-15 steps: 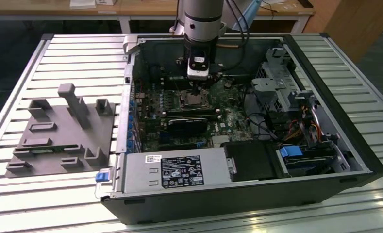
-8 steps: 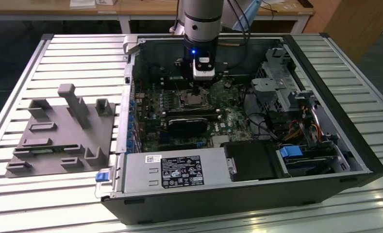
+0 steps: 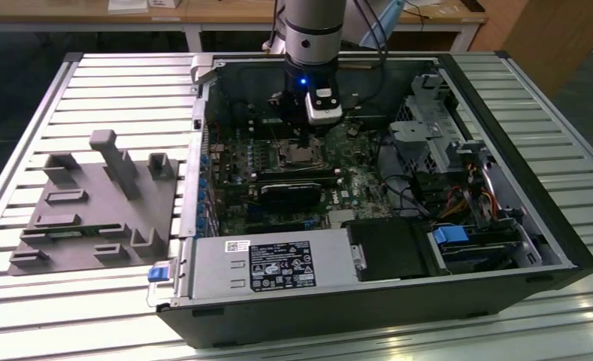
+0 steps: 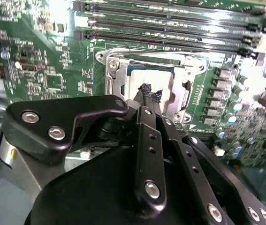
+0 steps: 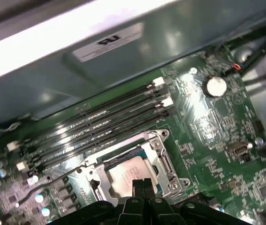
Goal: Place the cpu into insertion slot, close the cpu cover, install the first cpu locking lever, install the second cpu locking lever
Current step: 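Close the cpu cover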
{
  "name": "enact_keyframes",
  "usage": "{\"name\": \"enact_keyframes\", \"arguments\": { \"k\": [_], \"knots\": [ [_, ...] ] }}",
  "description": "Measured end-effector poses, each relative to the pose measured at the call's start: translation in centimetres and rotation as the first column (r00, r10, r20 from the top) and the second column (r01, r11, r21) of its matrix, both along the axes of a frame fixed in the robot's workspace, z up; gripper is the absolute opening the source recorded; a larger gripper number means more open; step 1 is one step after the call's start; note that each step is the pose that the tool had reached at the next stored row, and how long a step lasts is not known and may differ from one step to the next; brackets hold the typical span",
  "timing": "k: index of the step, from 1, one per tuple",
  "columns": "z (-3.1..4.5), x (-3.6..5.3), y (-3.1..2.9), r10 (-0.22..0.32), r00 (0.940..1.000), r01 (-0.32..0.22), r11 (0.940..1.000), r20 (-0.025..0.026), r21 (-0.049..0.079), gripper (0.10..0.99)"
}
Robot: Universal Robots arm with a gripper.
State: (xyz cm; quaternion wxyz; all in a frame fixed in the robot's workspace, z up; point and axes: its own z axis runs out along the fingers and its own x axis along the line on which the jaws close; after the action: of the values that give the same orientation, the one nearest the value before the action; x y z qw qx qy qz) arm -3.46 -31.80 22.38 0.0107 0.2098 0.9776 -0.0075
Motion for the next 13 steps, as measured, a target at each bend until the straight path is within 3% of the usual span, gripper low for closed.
{"name": "enact_keyframes", "arguments": {
  "k": [6, 13],
  "knots": [
    [-0.08, 0.00, 0.00, 0.108, 0.9941, -0.108, 0.9941, 0.0000, 0.000, 0.102],
    [-0.23, -0.02, 0.00, 0.224, 0.9745, -0.224, 0.9745, 0.0012, 0.005, 0.102]
  ]
}}
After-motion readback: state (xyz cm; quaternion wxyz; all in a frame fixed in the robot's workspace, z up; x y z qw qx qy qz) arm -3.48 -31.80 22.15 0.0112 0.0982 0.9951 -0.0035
